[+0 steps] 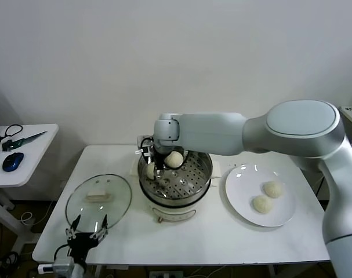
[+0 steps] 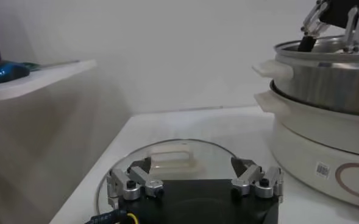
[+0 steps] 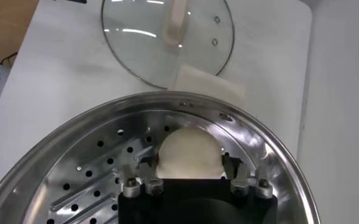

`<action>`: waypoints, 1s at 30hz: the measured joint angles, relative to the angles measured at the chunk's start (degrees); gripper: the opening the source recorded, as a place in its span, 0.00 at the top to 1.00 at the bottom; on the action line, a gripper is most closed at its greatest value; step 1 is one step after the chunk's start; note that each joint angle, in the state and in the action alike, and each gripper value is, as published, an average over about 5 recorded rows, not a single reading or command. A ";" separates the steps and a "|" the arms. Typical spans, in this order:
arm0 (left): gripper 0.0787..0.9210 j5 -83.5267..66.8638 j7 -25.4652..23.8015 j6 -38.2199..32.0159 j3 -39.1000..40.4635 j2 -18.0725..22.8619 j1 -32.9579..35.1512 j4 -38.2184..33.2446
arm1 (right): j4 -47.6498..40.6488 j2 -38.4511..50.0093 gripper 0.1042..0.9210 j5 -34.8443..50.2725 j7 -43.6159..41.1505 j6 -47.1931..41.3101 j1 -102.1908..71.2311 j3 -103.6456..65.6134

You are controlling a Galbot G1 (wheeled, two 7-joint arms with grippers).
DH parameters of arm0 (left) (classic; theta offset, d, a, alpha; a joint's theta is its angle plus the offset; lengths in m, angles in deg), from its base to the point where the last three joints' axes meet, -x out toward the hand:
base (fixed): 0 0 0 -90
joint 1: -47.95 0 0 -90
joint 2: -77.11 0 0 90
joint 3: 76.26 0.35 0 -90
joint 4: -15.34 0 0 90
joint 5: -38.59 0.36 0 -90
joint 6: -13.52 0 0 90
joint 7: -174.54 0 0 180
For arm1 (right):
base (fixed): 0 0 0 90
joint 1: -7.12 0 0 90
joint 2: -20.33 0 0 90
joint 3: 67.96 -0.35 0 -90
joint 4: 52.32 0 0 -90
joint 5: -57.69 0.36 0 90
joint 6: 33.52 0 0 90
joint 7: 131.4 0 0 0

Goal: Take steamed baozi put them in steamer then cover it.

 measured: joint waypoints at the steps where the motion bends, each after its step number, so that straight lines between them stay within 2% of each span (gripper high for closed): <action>1: 0.12 0.00 -0.05 0.00 -0.03 0.00 -0.01 -0.08 | 0.33 0.42 0.15 -0.32 -0.28 0.39 0.37 -0.04; 8: 0.12 0.04 -0.23 0.01 -0.01 -0.11 -0.43 -0.09 | 5.49 8.20 0.12 -2.03 -4.95 5.07 6.82 1.65; 19: 0.12 0.45 -0.31 0.27 0.43 0.19 -0.73 -0.03 | 18.30 32.80 0.12 -8.51 -12.49 11.77 19.91 12.23; 25: 0.12 0.56 -0.33 0.29 0.27 0.24 -0.38 -0.37 | 20.99 44.71 0.12 -15.88 -12.66 12.54 16.74 12.85; 30: 0.12 0.57 -0.33 0.22 0.13 0.24 -0.14 -0.40 | 20.54 50.66 0.12 -21.75 -11.69 12.32 9.11 8.72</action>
